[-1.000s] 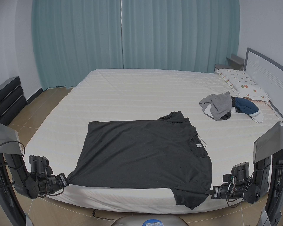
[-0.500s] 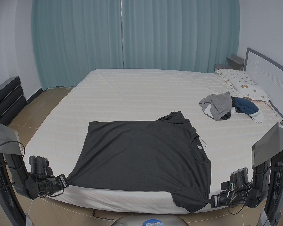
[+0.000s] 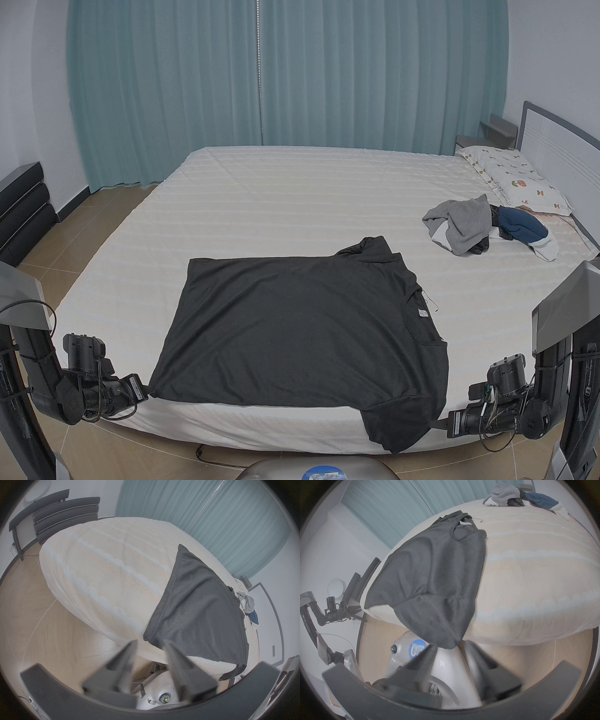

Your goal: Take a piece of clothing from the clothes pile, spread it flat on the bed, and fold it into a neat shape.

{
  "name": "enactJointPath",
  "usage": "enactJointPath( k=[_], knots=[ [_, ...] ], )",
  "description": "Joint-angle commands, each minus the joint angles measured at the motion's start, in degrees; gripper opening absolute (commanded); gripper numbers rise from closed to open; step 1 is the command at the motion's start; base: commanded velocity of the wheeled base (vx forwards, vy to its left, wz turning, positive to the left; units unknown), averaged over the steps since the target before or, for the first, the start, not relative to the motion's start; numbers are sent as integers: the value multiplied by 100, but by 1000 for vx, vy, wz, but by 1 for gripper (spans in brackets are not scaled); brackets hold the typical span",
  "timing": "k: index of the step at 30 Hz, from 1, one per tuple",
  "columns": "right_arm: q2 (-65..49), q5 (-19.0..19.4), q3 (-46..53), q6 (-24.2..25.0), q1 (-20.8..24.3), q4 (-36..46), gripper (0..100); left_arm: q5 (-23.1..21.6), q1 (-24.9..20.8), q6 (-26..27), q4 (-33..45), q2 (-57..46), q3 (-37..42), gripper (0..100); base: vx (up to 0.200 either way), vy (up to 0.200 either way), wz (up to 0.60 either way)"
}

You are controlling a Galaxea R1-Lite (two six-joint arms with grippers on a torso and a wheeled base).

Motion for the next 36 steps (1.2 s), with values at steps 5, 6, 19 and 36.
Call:
enactJointPath(
  k=[5, 6, 19, 36],
  knots=[
    [-761, 15, -138, 6, -385, -26, 100, -56, 27, -117, -13, -251, -130, 100, 0, 0, 0],
    [-928, 15, -208, 24, -446, 18, 100, -65, 27, -152, -31, -321, -147, 100, 0, 0, 0],
    [-1402, 15, -885, 797, -1035, 27, 100, -73, 177, -794, -13, -506, -420, 100, 0, 62, 0],
    [-1323, 32, -920, 964, -973, 18, 100, -302, 203, -820, -57, -479, -446, 100, 0, 94, 0]
  ],
)
